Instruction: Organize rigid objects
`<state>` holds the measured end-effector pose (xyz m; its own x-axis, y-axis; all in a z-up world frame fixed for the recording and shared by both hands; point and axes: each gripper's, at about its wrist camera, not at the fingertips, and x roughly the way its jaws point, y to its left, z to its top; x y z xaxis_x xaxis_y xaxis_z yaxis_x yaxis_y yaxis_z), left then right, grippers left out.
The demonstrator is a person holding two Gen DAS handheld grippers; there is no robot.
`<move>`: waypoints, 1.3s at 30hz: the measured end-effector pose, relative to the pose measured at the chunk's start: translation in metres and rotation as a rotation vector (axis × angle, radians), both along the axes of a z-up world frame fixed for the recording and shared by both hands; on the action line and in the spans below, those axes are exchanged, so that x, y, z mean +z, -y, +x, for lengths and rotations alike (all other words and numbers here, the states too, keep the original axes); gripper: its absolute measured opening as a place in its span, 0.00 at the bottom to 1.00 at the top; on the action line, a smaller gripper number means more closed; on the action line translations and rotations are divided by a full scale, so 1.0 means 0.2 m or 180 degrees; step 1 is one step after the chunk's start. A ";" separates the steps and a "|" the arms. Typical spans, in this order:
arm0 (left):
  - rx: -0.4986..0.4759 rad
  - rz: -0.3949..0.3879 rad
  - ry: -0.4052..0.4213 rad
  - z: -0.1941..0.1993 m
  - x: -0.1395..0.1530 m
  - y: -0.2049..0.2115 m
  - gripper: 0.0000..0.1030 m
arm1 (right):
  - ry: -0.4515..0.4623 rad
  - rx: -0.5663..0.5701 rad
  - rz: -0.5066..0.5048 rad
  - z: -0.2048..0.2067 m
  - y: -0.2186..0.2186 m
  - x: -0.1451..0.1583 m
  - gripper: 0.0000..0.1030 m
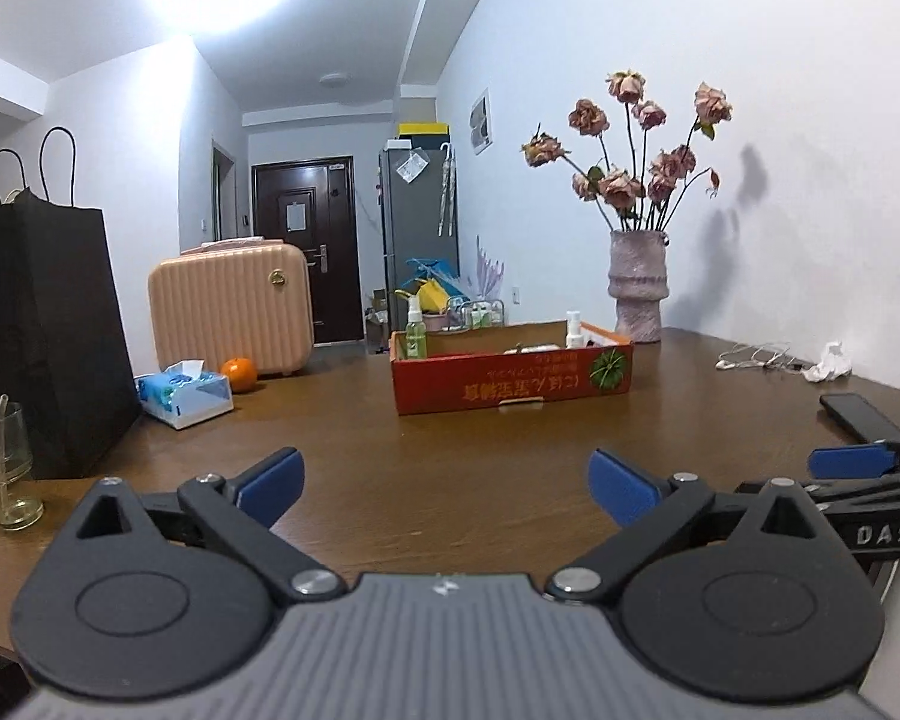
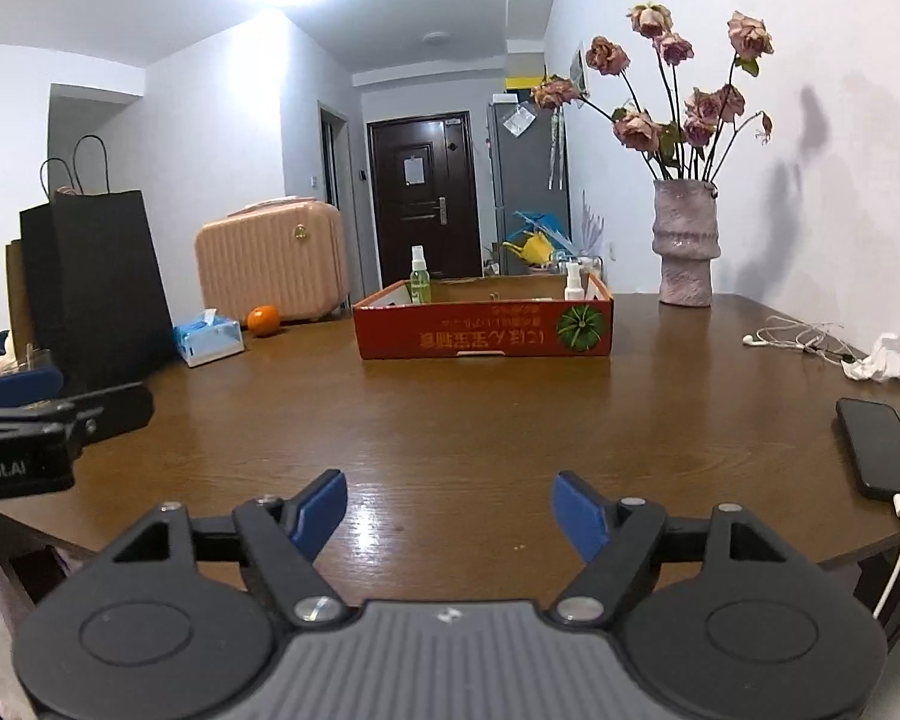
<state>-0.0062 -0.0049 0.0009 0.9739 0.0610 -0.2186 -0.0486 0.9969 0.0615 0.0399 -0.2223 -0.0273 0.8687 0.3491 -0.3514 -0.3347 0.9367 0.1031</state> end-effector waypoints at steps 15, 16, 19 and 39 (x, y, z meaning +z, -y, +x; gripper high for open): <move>-0.0134 -0.0087 0.0050 -0.03 0.02 0.03 1.00 | 0.0205 -0.0148 0.0054 -0.02 0.03 0.09 0.80; -0.0130 -0.0106 0.0074 -0.03 0.03 0.03 1.00 | 0.0234 -0.0150 0.0048 -0.02 0.04 0.09 0.83; -0.0111 -0.0125 0.0094 -0.03 0.04 0.03 1.00 | 0.0245 -0.0170 0.0056 -0.02 0.04 0.10 0.93; -0.0065 -0.0168 0.0065 -0.01 0.04 0.01 1.00 | 0.0177 -0.0164 0.0032 -0.01 0.03 0.08 0.95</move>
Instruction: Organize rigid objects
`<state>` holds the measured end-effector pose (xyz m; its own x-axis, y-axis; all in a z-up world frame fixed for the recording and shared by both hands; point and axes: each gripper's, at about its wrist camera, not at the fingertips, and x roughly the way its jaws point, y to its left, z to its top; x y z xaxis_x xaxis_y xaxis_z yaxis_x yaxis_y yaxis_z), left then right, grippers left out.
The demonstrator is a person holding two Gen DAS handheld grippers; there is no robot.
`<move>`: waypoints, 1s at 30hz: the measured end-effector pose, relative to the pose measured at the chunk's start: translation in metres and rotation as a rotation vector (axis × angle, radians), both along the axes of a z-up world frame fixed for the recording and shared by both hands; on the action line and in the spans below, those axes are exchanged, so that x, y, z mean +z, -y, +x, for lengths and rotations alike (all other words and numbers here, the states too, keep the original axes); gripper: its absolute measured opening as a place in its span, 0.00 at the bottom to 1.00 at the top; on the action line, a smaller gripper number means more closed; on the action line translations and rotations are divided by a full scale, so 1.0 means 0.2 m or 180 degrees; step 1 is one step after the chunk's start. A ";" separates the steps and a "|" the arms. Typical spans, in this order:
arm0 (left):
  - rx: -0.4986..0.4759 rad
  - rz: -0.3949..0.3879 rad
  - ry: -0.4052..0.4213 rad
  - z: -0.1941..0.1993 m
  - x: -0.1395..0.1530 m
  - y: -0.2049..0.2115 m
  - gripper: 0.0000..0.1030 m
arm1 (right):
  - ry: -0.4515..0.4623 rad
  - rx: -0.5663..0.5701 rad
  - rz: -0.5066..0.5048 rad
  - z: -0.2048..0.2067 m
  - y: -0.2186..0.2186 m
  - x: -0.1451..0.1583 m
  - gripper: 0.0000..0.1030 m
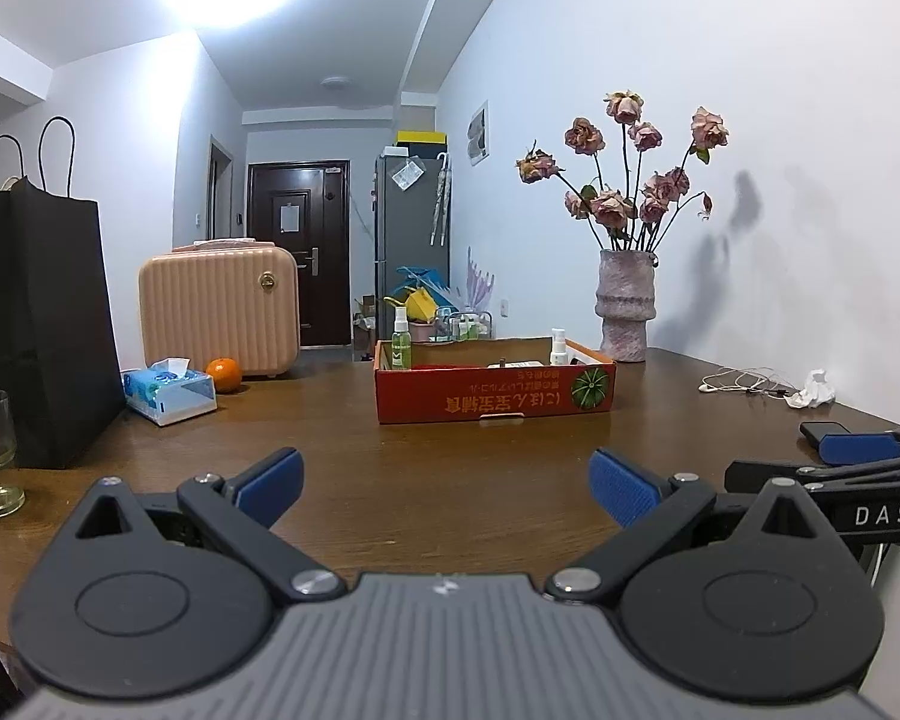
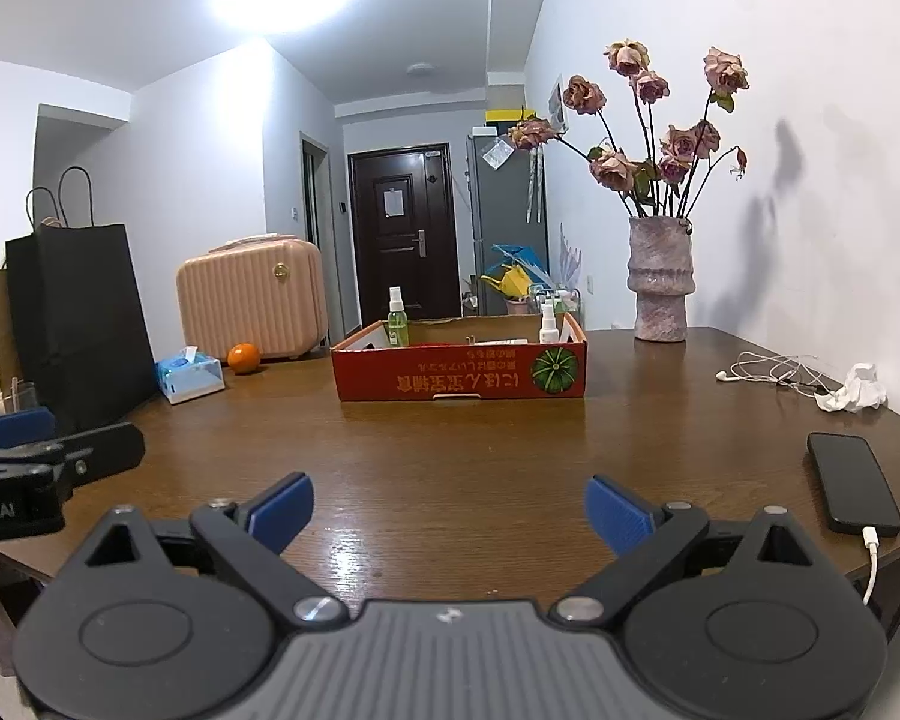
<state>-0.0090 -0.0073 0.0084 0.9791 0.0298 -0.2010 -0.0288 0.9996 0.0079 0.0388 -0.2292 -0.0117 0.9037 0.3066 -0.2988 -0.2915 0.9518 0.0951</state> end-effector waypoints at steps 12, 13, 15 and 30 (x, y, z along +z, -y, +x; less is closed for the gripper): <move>-0.0016 0.0008 0.0012 -0.01 0.00 0.00 1.00 | -0.0004 0.0000 0.0005 0.00 0.00 -0.01 0.95; -0.0013 0.0008 0.0015 -0.01 0.00 0.00 1.00 | -0.0004 -0.0002 0.0004 0.00 0.00 -0.01 0.95; -0.0004 0.0002 0.0013 0.00 0.00 0.00 1.00 | -0.0003 -0.0008 -0.0002 0.00 0.00 -0.01 0.95; -0.0006 -0.0004 0.0005 0.00 0.00 0.00 1.00 | -0.0002 -0.0017 -0.0011 -0.01 0.00 0.00 0.95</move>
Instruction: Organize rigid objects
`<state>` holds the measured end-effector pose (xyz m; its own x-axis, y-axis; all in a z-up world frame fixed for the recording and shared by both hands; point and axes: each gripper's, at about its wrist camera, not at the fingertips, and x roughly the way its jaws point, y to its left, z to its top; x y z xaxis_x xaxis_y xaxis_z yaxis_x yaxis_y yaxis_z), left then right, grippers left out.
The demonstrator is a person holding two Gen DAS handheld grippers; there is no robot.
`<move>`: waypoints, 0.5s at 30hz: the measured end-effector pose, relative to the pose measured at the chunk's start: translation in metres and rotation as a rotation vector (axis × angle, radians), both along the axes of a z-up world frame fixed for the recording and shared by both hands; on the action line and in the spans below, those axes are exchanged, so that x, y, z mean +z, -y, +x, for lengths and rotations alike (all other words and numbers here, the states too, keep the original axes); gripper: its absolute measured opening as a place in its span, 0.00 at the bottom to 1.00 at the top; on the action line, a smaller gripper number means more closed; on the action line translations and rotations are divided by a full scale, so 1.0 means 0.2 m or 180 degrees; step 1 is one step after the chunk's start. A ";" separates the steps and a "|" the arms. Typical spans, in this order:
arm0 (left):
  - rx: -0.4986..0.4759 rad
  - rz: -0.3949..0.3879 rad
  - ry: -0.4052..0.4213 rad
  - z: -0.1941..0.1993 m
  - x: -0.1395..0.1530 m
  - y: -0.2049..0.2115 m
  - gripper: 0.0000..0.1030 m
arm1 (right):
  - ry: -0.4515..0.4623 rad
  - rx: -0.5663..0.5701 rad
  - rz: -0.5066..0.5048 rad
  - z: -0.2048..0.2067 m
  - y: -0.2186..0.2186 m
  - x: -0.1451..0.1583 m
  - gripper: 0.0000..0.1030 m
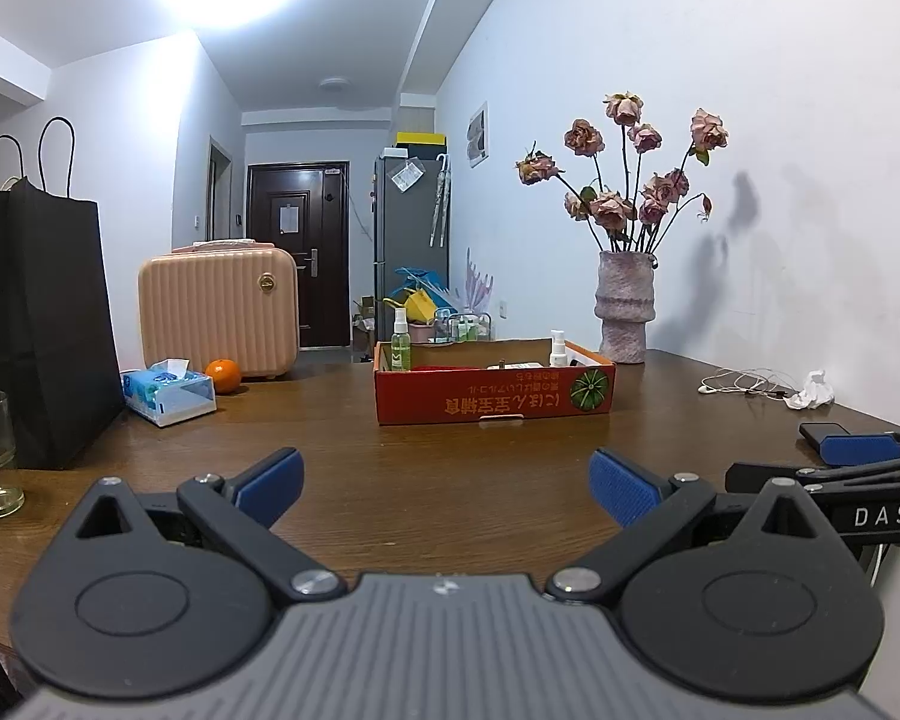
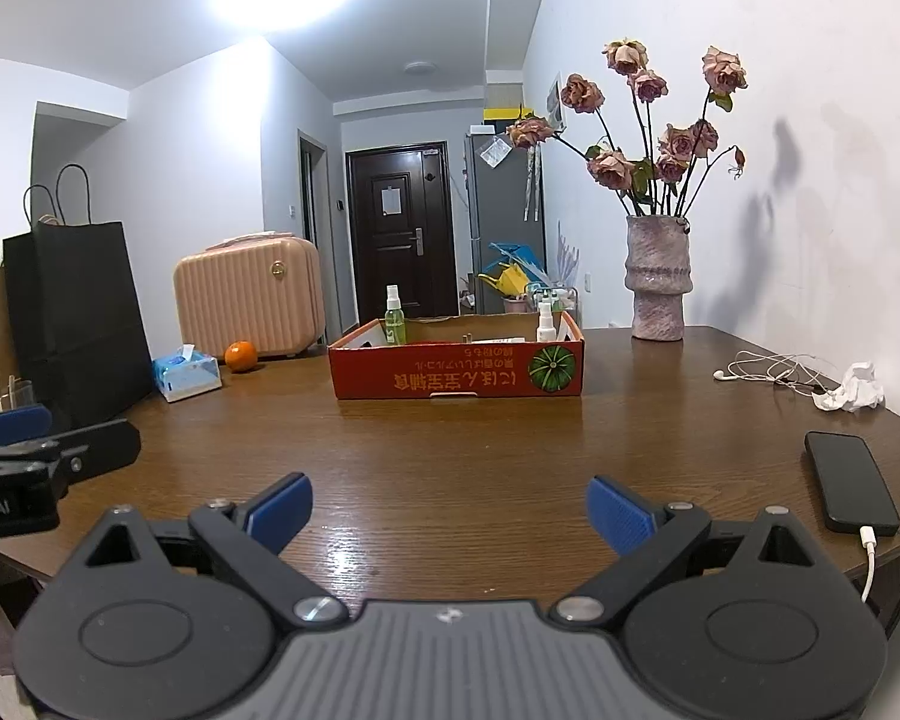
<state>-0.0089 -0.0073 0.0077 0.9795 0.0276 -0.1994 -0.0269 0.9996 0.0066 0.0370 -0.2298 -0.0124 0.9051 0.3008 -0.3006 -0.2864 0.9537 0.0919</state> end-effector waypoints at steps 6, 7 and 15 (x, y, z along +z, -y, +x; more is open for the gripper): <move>-0.0003 0.0003 0.0000 0.00 0.00 0.00 1.00 | -0.0017 0.0006 -0.0009 0.00 0.00 0.00 0.96; -0.0002 0.0004 0.0002 0.00 0.00 0.00 1.00 | -0.0014 0.0006 -0.0009 0.00 0.00 0.00 0.96; 0.0006 -0.0002 0.0008 0.00 0.00 0.00 1.00 | -0.0014 -0.0008 -0.0002 0.01 0.00 0.00 0.96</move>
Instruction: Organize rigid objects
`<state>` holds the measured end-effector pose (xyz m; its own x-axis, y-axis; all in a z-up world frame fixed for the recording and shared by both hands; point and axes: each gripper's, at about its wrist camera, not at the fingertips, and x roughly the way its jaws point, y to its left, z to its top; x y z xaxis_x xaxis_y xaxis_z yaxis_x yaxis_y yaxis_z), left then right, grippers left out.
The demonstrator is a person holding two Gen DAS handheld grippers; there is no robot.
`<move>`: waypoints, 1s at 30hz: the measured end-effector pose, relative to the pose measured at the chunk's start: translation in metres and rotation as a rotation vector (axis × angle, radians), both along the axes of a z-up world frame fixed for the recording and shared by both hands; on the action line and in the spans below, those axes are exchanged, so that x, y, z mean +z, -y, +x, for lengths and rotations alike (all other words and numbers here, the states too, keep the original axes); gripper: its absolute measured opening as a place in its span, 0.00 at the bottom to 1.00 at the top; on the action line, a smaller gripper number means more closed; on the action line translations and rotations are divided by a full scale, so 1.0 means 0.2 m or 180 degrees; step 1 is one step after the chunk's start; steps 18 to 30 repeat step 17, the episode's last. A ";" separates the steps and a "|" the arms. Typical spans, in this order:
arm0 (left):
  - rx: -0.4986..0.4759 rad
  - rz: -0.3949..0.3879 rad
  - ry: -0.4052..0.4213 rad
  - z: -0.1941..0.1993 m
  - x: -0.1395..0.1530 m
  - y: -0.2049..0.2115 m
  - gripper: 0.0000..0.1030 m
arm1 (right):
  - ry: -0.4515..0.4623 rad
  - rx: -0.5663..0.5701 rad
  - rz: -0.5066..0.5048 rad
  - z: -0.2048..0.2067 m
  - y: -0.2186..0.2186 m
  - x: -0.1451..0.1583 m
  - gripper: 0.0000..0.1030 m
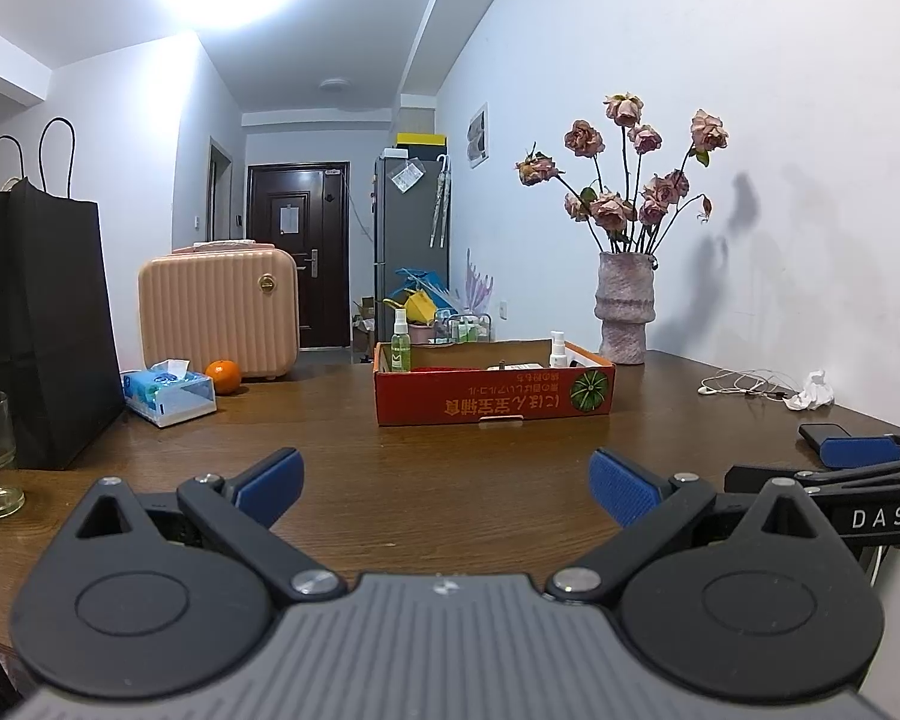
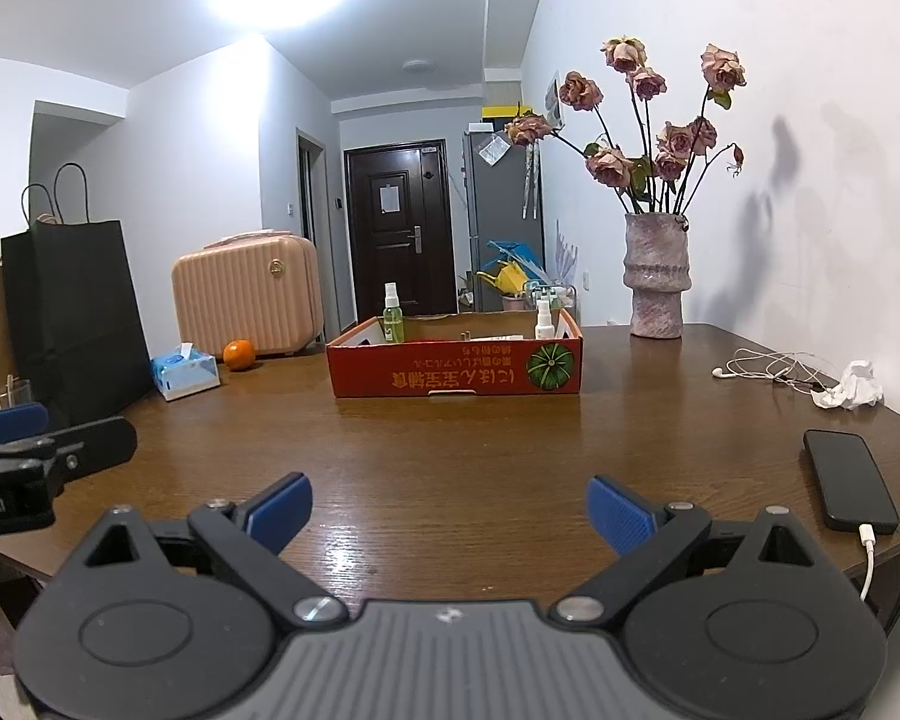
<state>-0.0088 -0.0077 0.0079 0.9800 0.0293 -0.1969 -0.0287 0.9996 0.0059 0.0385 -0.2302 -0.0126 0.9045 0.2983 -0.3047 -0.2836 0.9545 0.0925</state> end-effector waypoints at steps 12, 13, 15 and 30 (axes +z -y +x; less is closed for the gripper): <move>0.0011 -0.0016 -0.0051 0.02 -0.03 -0.01 1.00 | -0.0051 -0.0015 0.0022 0.02 0.00 -0.02 0.96; 0.0002 -0.0039 -0.0066 0.03 -0.03 -0.01 1.00 | -0.0064 -0.0018 0.0033 0.03 0.00 -0.03 0.96; -0.0030 -0.0108 -0.0089 0.04 -0.04 -0.02 1.00 | -0.0061 -0.0026 0.0059 0.04 0.00 -0.04 0.96; -0.0062 -0.0116 -0.0147 0.06 -0.05 -0.03 1.00 | -0.0065 -0.0038 0.0097 0.05 0.00 -0.05 0.96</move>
